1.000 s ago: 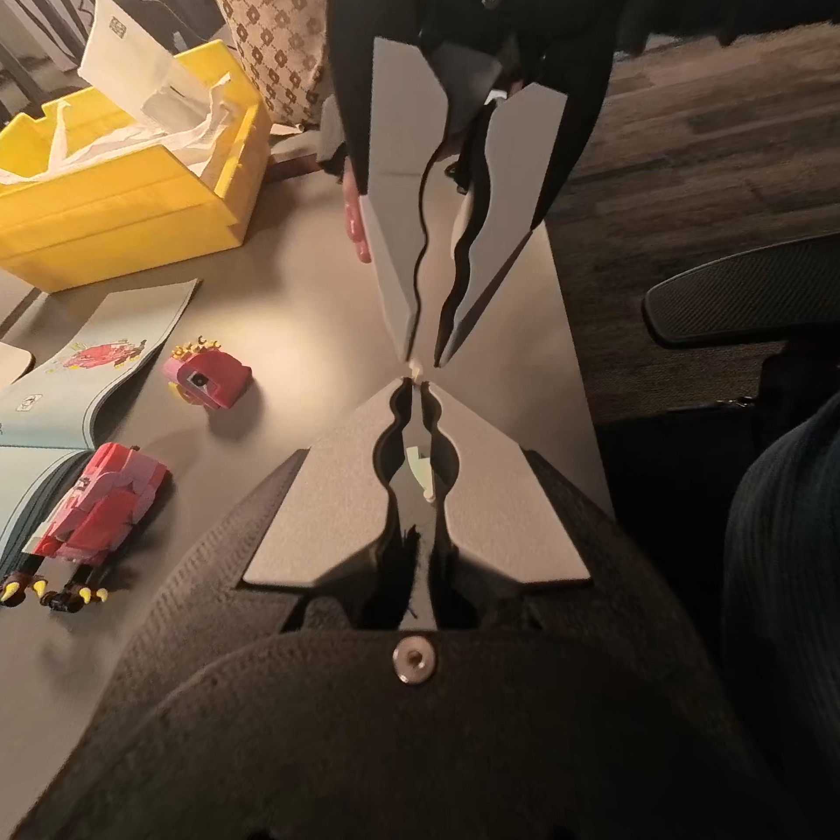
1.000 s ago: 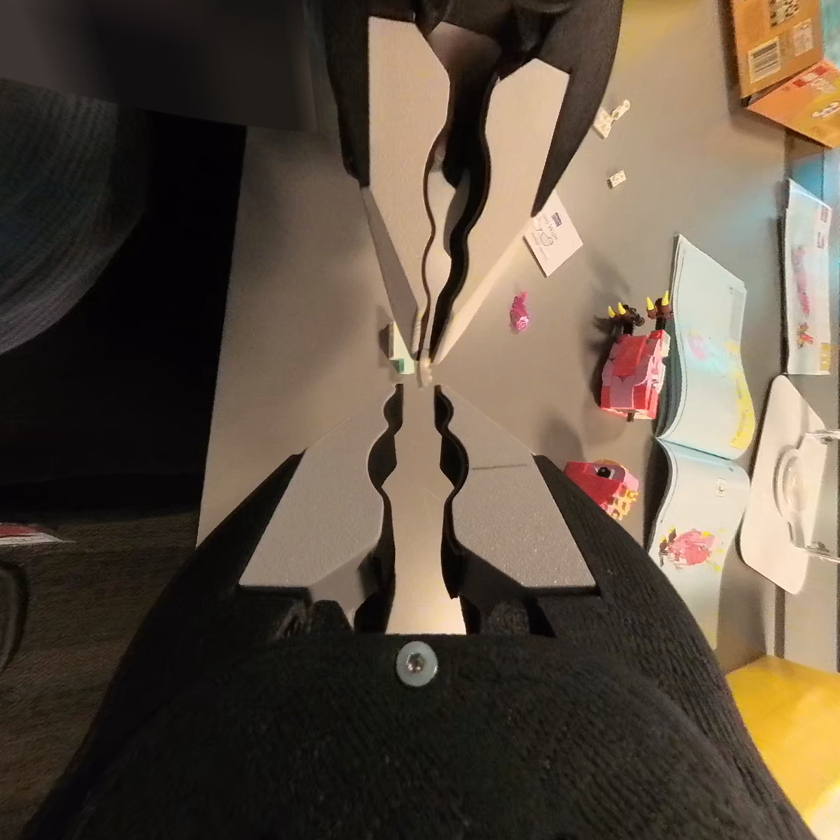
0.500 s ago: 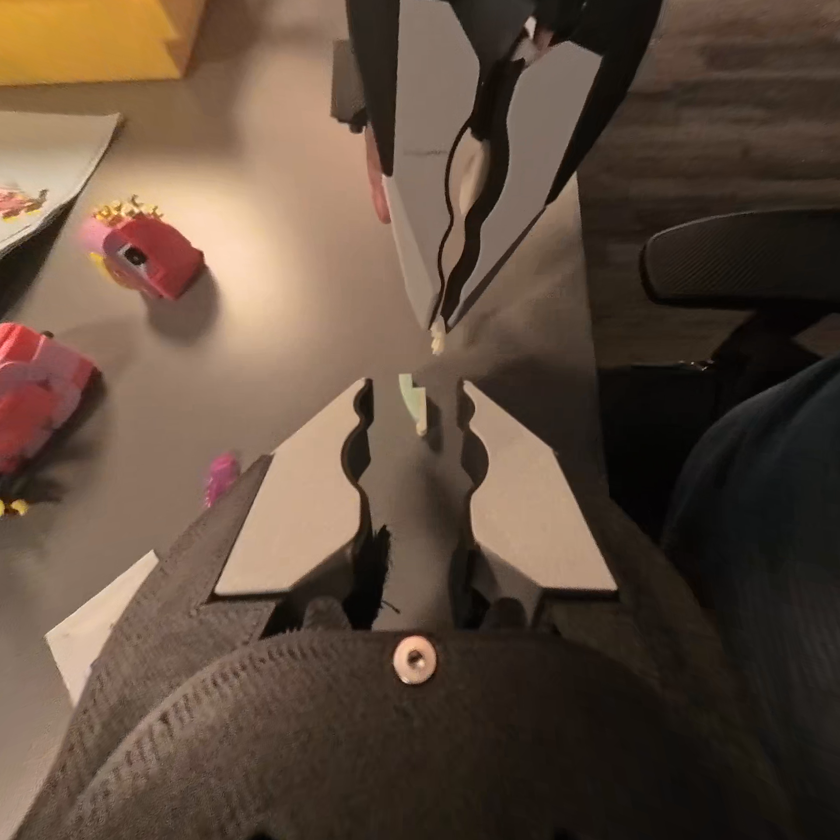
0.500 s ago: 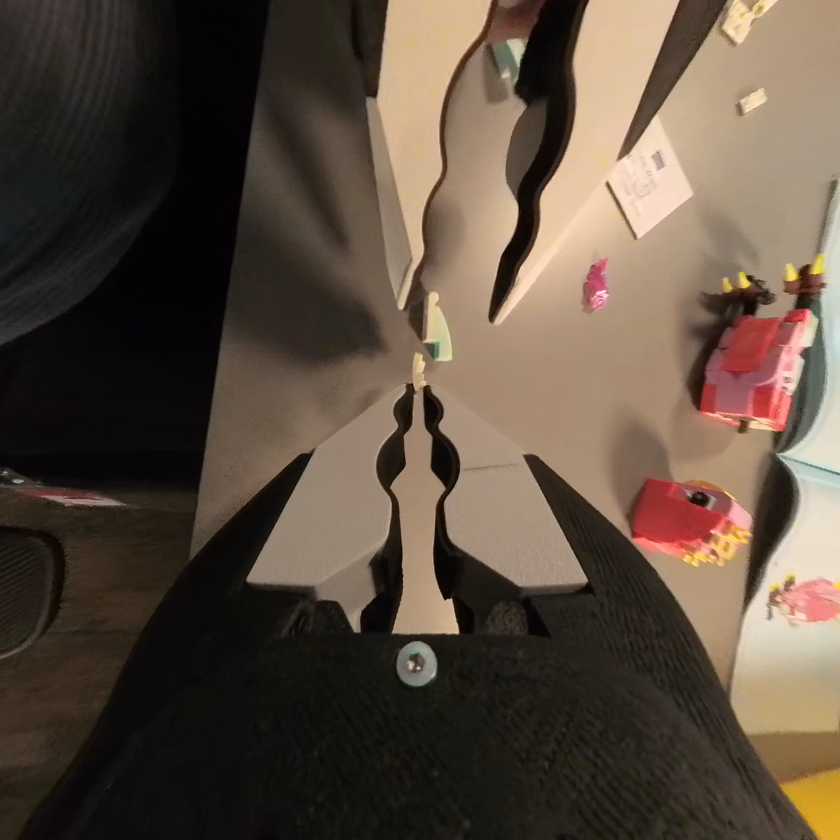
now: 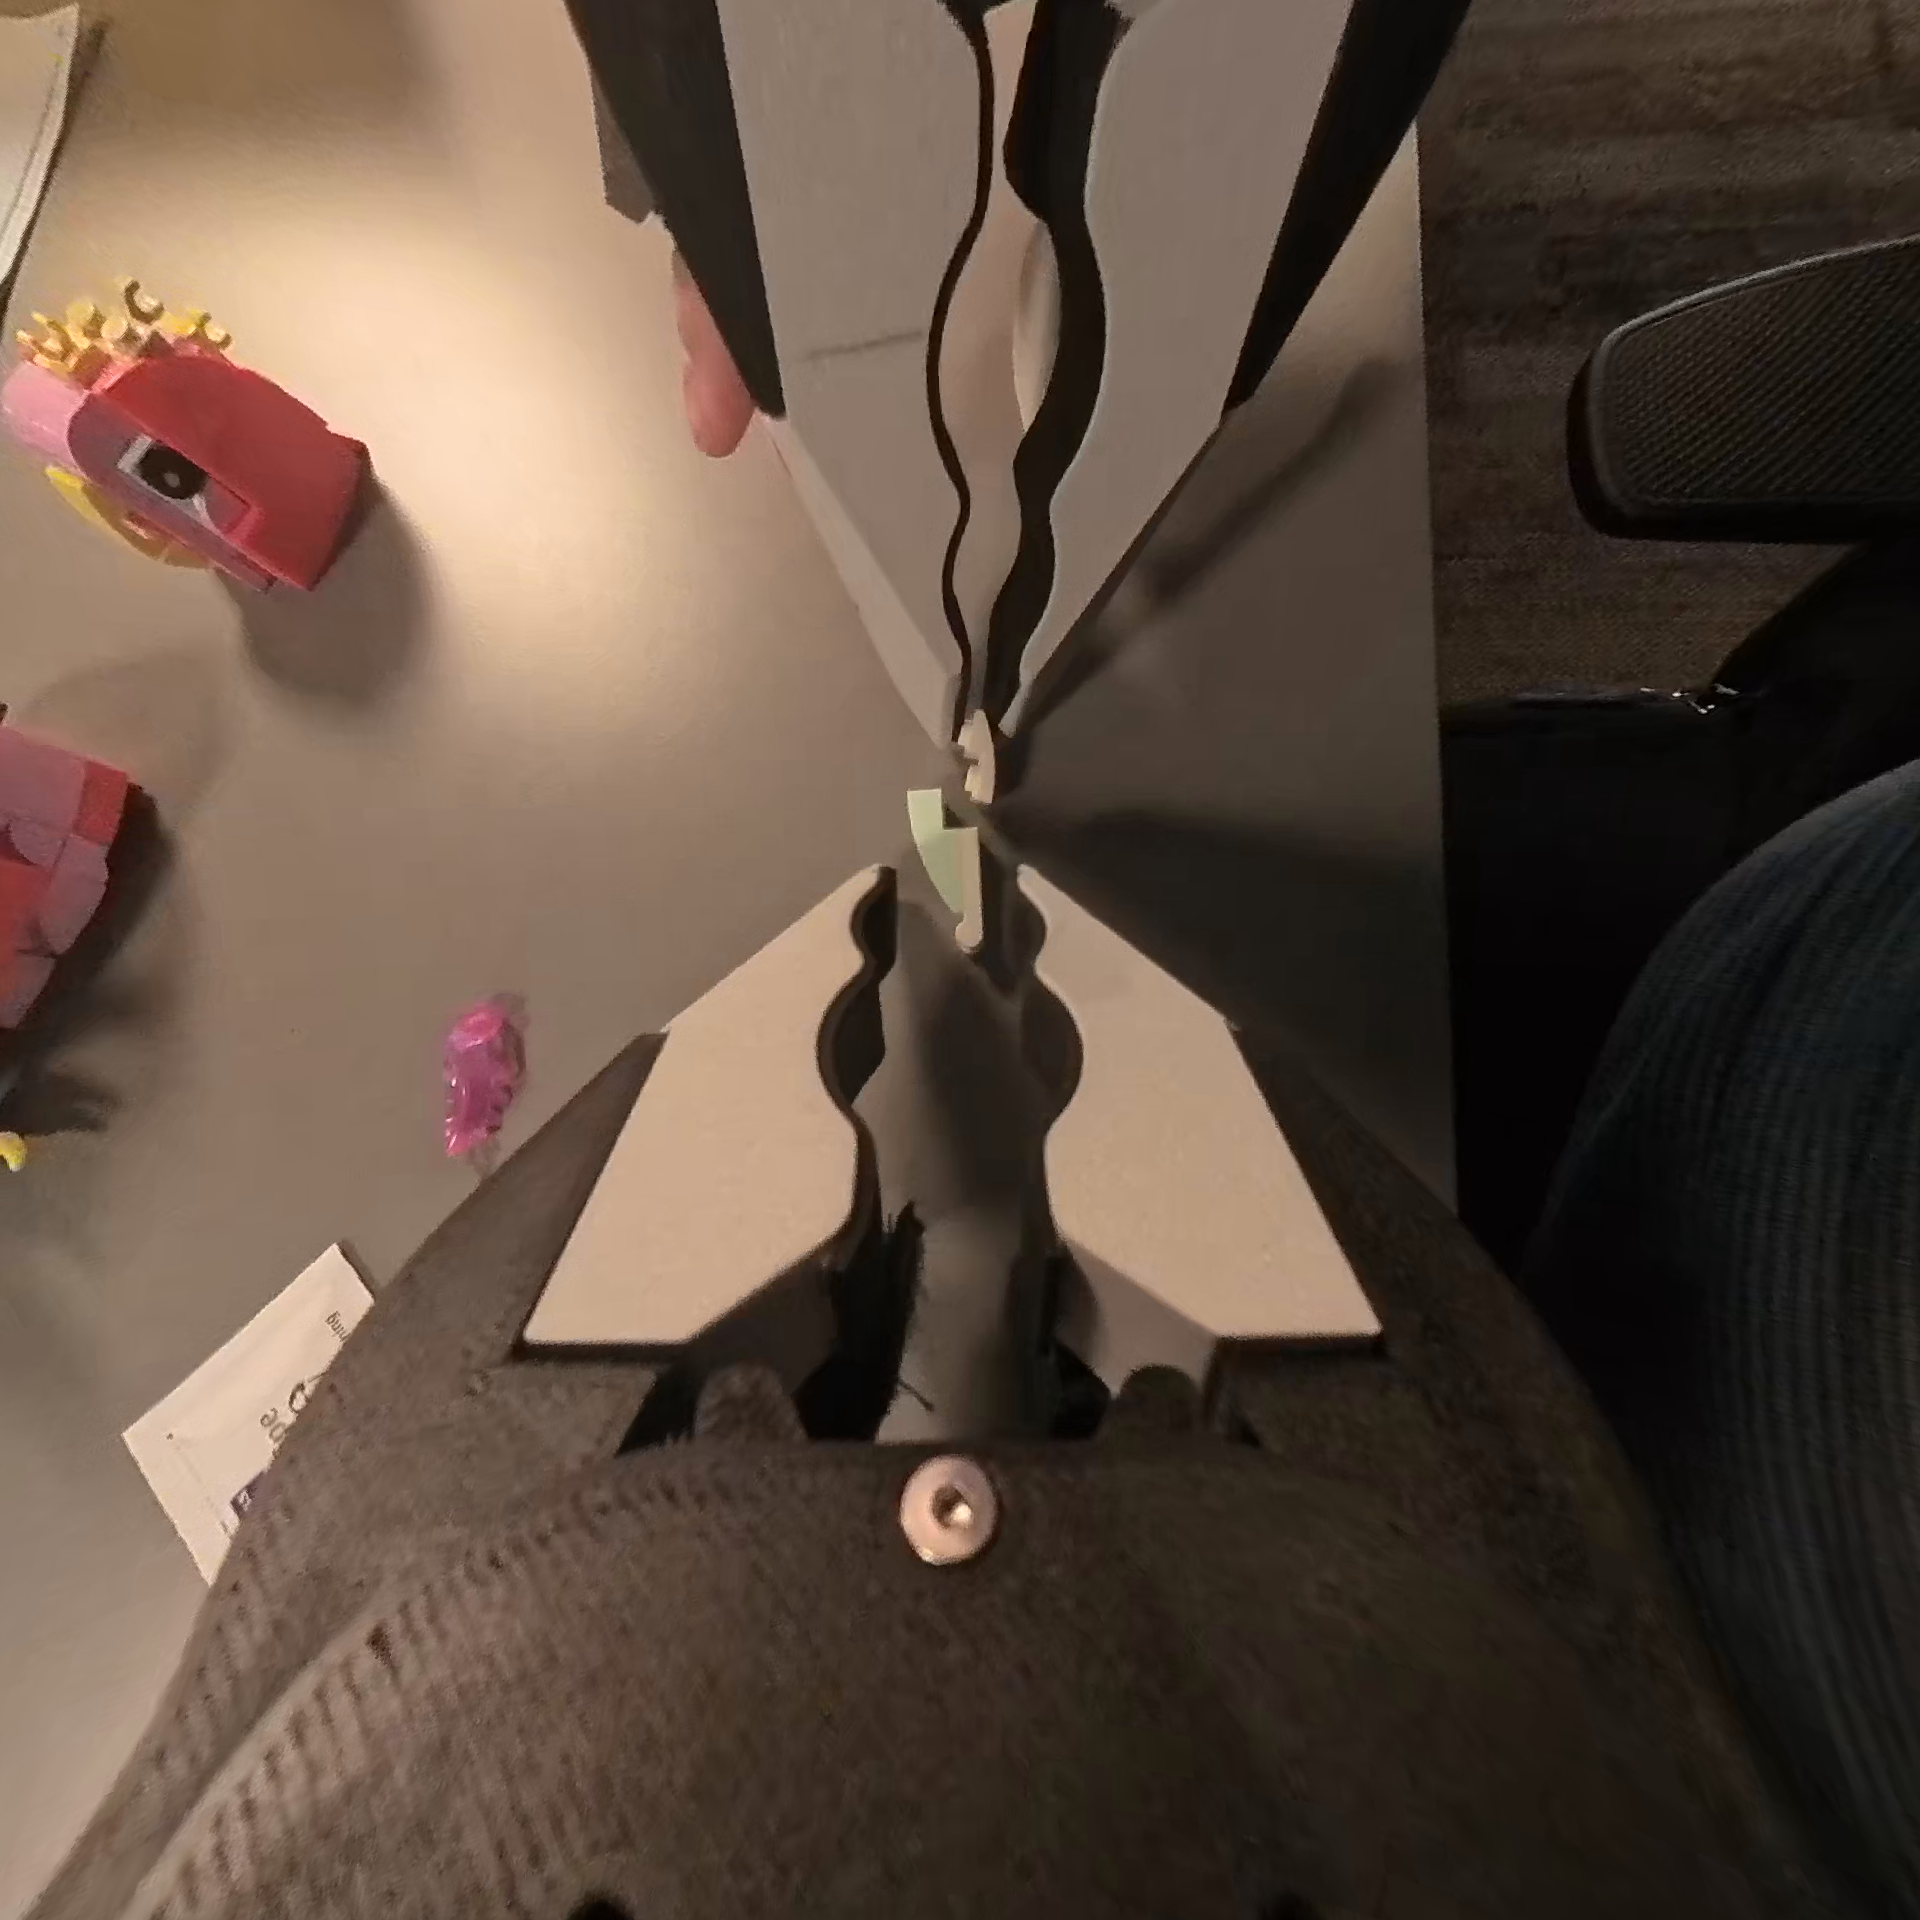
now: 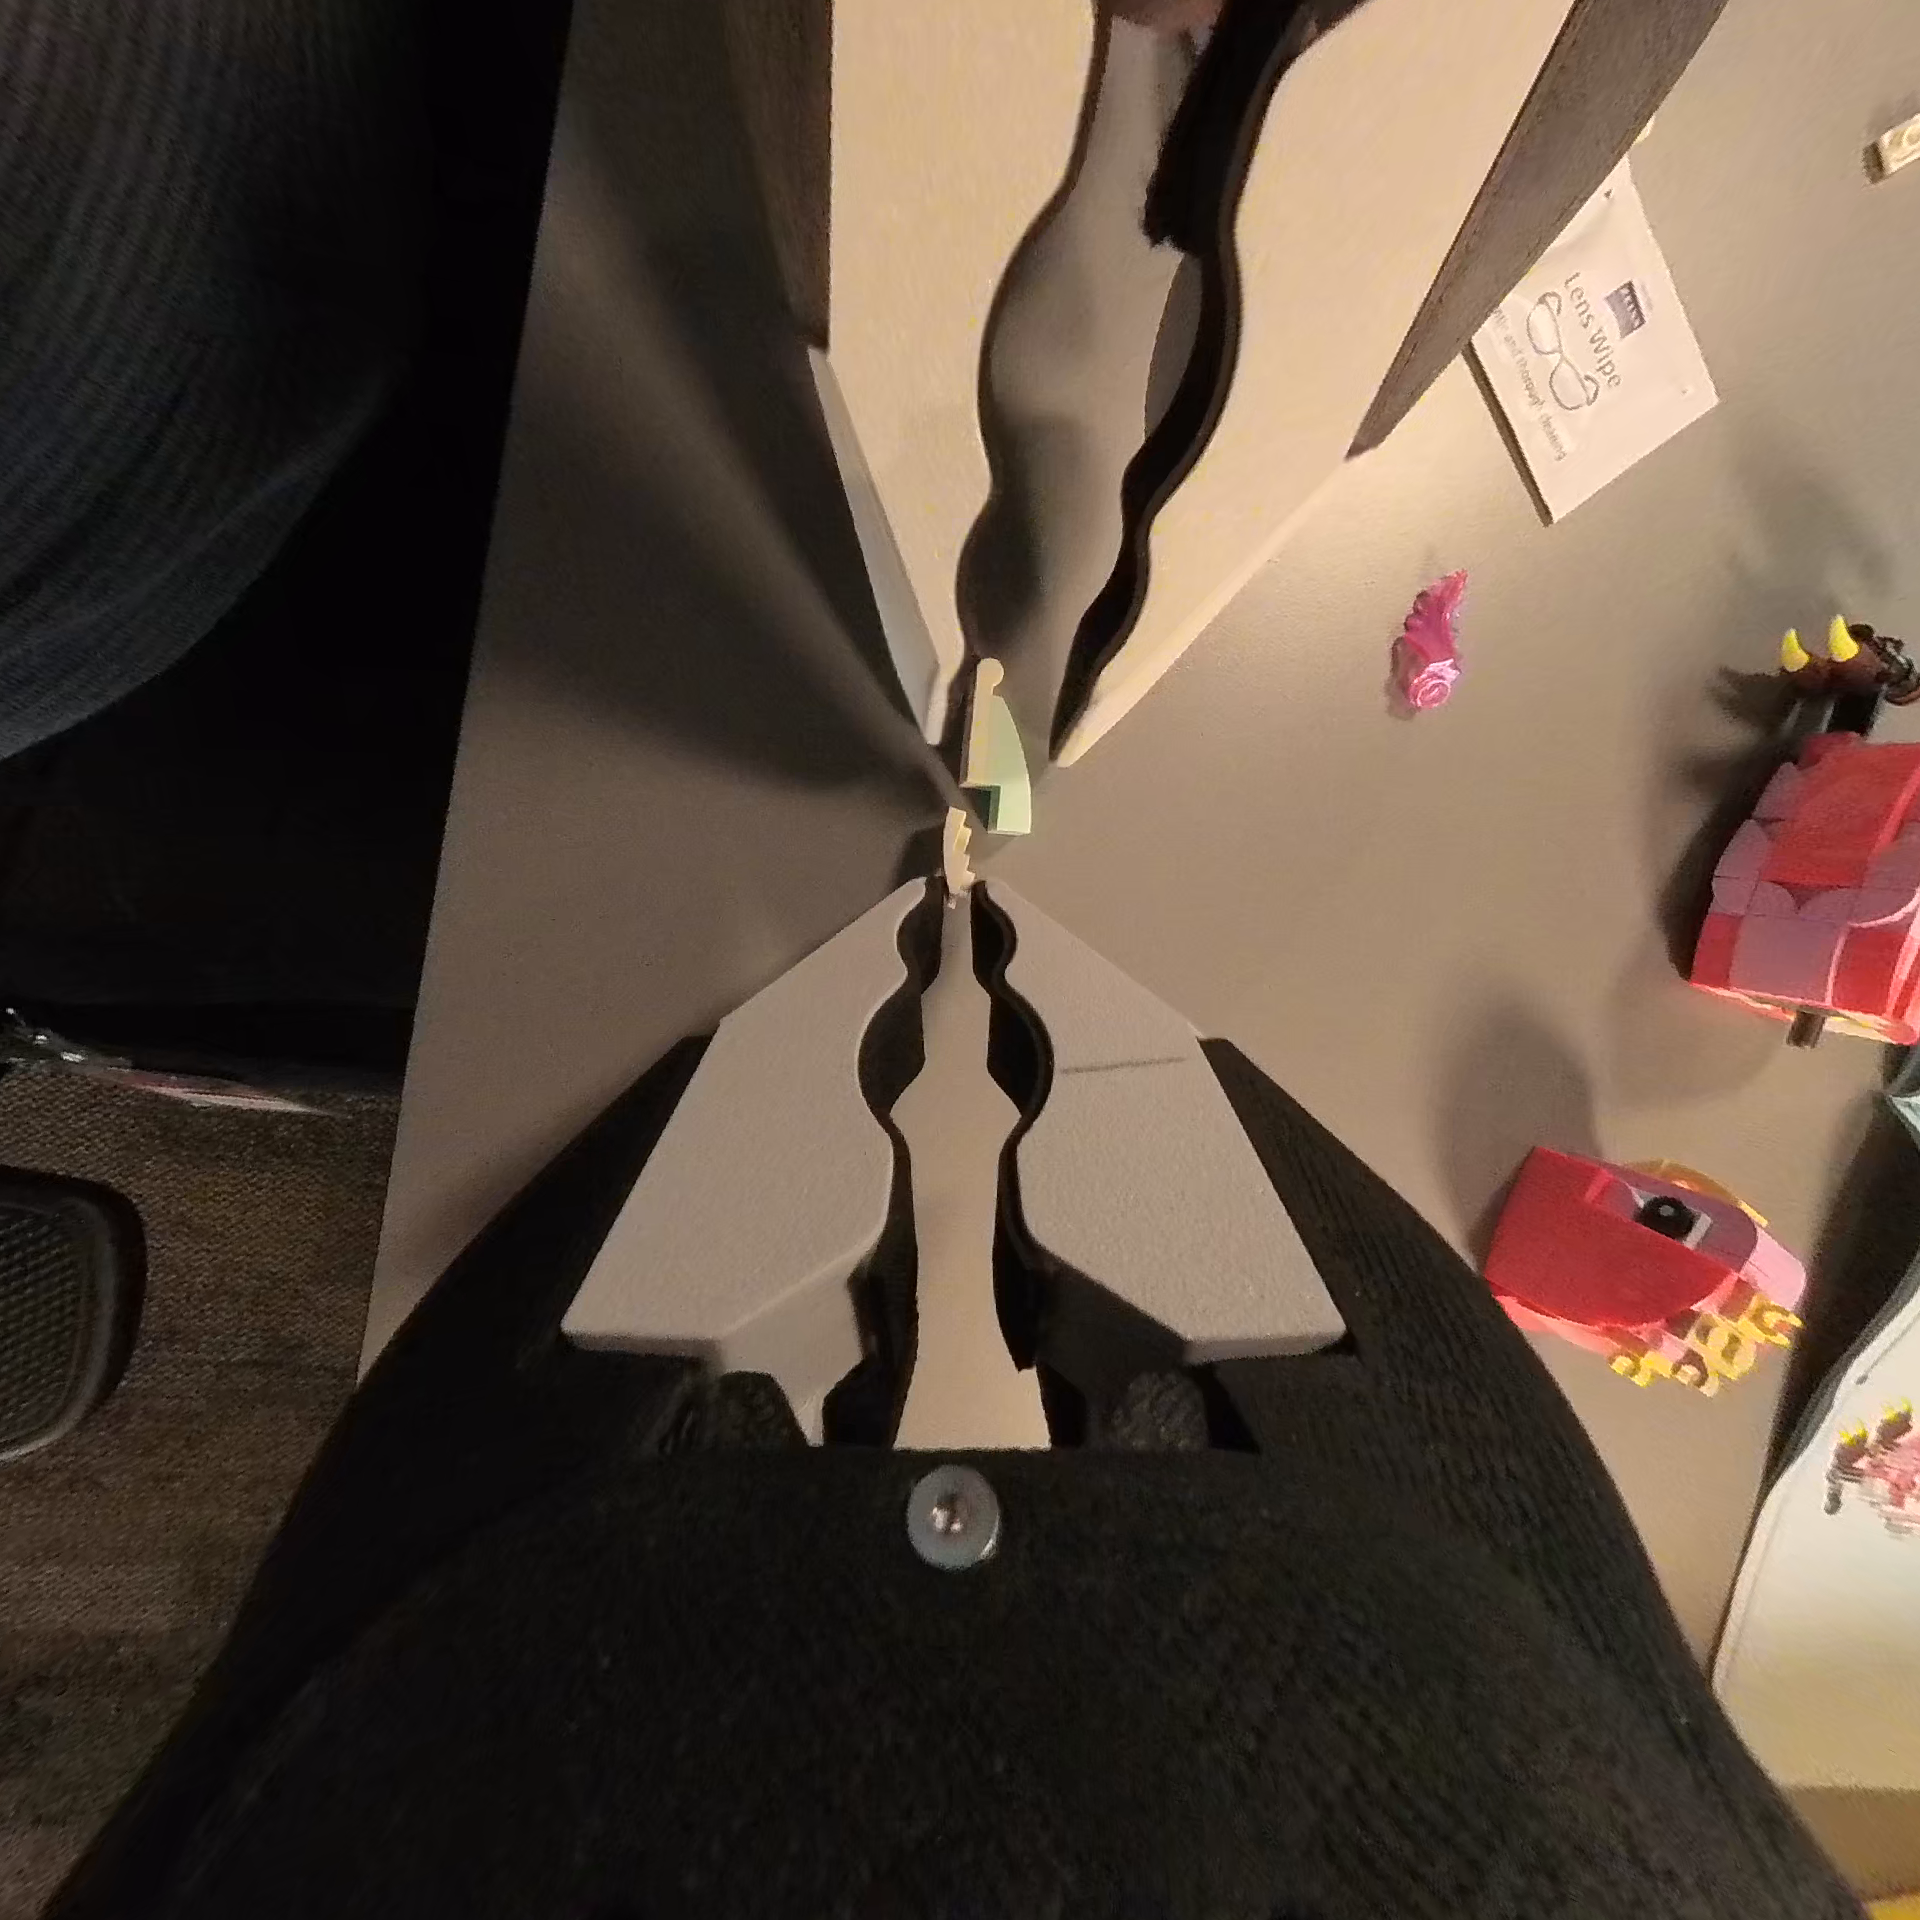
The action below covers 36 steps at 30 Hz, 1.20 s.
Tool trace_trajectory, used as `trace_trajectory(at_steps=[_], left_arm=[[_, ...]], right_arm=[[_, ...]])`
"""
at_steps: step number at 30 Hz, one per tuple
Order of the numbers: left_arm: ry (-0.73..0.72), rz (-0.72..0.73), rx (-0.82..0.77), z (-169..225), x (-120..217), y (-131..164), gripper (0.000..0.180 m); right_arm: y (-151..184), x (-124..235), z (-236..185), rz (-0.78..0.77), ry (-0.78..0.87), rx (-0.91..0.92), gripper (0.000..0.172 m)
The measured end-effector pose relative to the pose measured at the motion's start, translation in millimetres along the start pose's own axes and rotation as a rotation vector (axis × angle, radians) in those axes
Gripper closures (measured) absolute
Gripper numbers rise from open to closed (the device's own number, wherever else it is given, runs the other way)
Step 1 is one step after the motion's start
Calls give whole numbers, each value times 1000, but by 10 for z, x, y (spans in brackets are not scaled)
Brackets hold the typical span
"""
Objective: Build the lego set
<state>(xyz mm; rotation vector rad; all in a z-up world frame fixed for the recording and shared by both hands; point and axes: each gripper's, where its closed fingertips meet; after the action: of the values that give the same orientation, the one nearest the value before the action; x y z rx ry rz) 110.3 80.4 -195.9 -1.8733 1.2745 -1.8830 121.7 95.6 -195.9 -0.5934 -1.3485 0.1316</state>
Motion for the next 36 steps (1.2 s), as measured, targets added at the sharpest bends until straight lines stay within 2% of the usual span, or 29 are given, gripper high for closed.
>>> trace_trajectory(at_steps=[4, 18, 27, 36], left_arm=[[2, -6, -14, 6, -14, -7, 170], [59, -21, 5, 12, -19, -8, 171], [60, -27, 114, 5, -32, -24, 172], [19, -32, 199, -5, -67, -64, 172]], right_arm=[[6, 3, 12, 3, -2, -17, 166], [7, 14, 6, 12, -47, -35, 166], [-44, 67, 91, -95, 197, 210, 167], [43, 32, 95, -218, 306, 263, 166]])
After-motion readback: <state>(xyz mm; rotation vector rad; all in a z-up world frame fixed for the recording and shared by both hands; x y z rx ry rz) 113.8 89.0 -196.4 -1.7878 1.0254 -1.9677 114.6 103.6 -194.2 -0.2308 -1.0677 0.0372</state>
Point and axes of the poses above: each gripper's, where its closed fingertips meet, x back along the fingers, y out of its underside, z = x × y across the jaws, and after that the axes turned 7 degrees about -y, right-handed
